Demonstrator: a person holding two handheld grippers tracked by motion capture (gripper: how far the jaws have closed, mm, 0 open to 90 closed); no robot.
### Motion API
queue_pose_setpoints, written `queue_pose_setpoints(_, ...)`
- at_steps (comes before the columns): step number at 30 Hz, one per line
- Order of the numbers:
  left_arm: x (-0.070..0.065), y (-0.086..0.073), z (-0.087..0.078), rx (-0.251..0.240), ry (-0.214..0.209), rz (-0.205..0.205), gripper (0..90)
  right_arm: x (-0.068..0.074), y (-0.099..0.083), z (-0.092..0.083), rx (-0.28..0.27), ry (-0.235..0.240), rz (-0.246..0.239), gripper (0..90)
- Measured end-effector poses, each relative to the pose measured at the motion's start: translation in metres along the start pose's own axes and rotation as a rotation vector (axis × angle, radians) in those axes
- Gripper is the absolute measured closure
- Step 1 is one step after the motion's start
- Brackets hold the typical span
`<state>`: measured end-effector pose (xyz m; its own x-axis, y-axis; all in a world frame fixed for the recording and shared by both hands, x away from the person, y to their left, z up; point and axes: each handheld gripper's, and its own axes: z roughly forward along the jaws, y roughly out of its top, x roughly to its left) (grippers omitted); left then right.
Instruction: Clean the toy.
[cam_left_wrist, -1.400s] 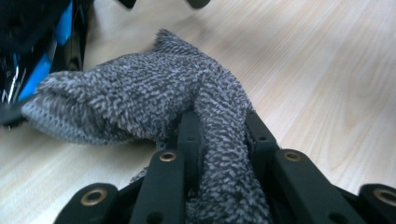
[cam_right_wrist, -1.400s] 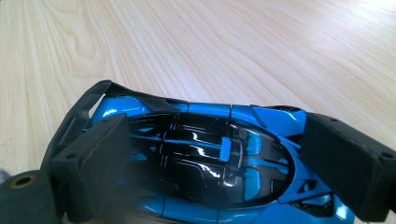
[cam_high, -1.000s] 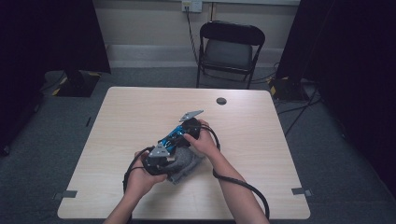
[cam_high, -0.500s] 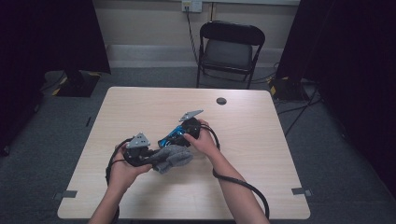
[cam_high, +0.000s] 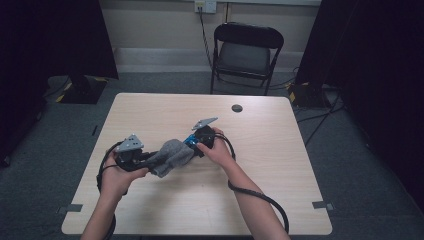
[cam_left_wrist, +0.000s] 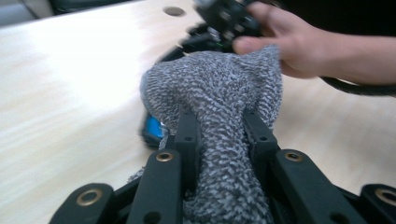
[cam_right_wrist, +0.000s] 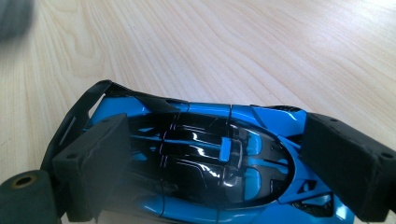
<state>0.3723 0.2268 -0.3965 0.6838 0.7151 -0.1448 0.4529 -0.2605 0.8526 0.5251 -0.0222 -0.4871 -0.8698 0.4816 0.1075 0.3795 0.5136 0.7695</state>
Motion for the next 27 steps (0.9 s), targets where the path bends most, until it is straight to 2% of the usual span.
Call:
queue_pose_setpoints(3, 0.009, 0.002, 0.002, -0.024, 0.018, -0.013, 71.9, -0.001, 0.000, 0.000, 0.000, 0.000, -0.001, 8.0)
queue_pose_setpoints(10, 0.038, 0.001, 0.025, -0.015, 0.060, -0.036, 71.5, 0.000, -0.001, 0.000, -0.008, 0.000, -0.002, 8.0)
queue_pose_setpoints(15, 0.062, -0.002, 0.046, 0.017, 0.098, -0.019, 71.0, -0.001, 0.000, 0.000, -0.001, 0.001, -0.002, 8.0)
queue_pose_setpoints(18, 0.073, -0.004, 0.059, 0.036, 0.102, -0.009, 70.8, -0.001, 0.000, 0.000, 0.000, 0.002, -0.003, 8.0)
queue_pose_setpoints(23, 0.086, -0.007, 0.083, 0.071, 0.117, 0.003, 70.8, -0.002, 0.002, 0.000, 0.018, 0.003, -0.002, 8.0)
queue_pose_setpoints(27, 0.094, -0.007, 0.097, 0.062, 0.120, -0.010, 70.8, -0.003, 0.002, 0.000, 0.016, 0.003, -0.005, 8.0)
